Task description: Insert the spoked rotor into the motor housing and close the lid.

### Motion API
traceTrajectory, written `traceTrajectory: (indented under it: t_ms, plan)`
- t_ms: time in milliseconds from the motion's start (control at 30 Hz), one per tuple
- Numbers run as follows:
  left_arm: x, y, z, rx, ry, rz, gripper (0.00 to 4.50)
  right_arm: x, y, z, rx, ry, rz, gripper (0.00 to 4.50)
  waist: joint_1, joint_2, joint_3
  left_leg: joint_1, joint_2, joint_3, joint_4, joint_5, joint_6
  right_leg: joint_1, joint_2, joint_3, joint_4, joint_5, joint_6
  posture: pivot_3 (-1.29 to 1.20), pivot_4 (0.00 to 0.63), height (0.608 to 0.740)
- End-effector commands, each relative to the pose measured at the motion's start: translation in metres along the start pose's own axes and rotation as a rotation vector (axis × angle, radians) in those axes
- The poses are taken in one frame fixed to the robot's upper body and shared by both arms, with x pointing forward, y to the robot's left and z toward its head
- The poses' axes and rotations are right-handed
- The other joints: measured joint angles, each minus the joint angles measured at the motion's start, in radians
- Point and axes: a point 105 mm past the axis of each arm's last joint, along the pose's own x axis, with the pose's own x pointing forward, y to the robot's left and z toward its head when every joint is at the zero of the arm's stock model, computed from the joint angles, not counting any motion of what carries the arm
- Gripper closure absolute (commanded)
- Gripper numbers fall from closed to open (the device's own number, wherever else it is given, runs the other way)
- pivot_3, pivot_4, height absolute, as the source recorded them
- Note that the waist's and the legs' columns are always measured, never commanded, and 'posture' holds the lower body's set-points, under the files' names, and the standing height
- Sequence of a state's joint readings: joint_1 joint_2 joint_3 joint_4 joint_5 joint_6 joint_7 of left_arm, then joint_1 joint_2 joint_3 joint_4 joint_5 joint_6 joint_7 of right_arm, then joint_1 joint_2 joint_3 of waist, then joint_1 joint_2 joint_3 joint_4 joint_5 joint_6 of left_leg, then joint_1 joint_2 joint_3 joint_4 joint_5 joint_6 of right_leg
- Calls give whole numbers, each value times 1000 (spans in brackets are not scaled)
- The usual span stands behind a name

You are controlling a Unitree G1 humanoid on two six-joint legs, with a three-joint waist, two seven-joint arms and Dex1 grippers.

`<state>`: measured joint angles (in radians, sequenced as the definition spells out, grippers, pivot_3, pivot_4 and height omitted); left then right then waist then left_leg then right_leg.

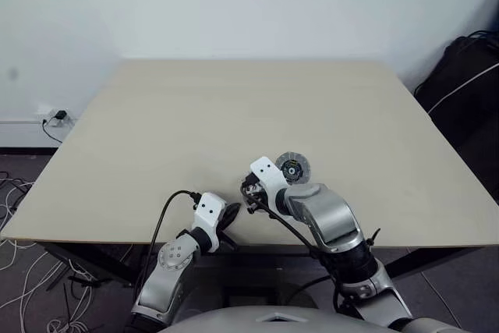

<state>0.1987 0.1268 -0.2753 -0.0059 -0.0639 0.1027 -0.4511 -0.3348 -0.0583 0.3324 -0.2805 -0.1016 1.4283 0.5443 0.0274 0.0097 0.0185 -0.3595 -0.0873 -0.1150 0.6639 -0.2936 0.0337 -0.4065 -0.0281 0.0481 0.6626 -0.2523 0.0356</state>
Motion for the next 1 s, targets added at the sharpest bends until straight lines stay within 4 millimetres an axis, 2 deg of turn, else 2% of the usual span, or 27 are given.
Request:
traceTrajectory:
  t_ms: [33,433,467,567,1000]
  plan:
    - [-2,3,11,7,-42,16,4500,2,-6,6,58,-13,-46,4406,-2,0,0,0,0,0,0,0,0,0,0,0,0,0,0,0,0,740]
    - [-2,2,10,11,-40,14,4500,16,-6,16,237,-52,-74,4406,-14,1,-2,1,0,0,-1,8,-2,1,0,-1,1,6,0,0,0,740]
    - [-2,2,10,11,-40,13,4500,15,-5,17,246,-55,-66,3687,-14,1,-2,1,0,0,-1,8,-2,1,0,-2,1,7,0,0,0,740]
    - [-1,2,11,11,-40,9,4500,11,-3,23,257,-78,-61,2798,-14,2,-2,1,-1,0,-1,10,-4,1,0,-3,0,8,3,0,0,740]
    - [2,2,12,17,-37,-11,4500,-3,5,33,232,-141,-26,2798,-40,3,-1,0,0,-1,-3,15,-2,0,0,-2,-1,9,5,0,0,740]
